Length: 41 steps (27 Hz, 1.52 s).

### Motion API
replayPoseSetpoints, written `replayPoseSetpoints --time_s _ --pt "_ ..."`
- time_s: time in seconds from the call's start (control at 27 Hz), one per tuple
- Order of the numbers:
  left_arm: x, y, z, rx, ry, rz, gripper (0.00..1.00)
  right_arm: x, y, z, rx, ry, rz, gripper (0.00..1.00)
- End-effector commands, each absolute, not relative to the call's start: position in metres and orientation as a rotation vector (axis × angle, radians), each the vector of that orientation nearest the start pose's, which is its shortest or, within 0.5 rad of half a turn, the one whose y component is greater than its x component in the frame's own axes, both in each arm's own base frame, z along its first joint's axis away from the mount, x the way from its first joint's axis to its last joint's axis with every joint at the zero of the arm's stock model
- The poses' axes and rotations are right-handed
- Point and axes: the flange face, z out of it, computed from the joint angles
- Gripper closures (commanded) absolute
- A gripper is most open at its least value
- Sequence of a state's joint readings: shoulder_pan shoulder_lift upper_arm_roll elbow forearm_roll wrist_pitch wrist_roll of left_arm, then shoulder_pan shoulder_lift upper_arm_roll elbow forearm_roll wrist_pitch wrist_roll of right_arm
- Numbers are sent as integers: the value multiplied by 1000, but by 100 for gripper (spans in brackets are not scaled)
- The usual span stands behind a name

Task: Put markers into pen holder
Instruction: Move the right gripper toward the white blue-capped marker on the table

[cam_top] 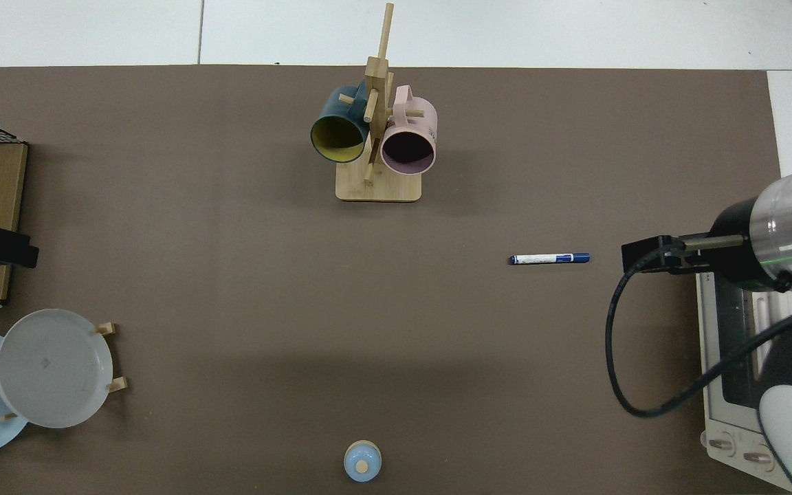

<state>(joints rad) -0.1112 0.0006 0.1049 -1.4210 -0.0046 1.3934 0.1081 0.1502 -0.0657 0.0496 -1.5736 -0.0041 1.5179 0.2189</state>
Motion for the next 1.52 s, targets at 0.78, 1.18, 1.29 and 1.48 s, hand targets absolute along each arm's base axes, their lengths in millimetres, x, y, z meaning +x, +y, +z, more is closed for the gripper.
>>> replayPoseSetpoints --time_s 0.78,1.18,1.29,1.48 --pt "529 2 681 -3137 161 70 0 565 102 550 -2728 1560 64 0" --pt "529 3 682 -3140 169 60 0 596 99 449 -2534 1778 57 0" --pt "530 2 681 -3140 171 60 0 589 93 412 -2506 1802 39 0" --pt "525 2 679 -3143 172 77 0 589 86 374 -2450 1860 22 0"
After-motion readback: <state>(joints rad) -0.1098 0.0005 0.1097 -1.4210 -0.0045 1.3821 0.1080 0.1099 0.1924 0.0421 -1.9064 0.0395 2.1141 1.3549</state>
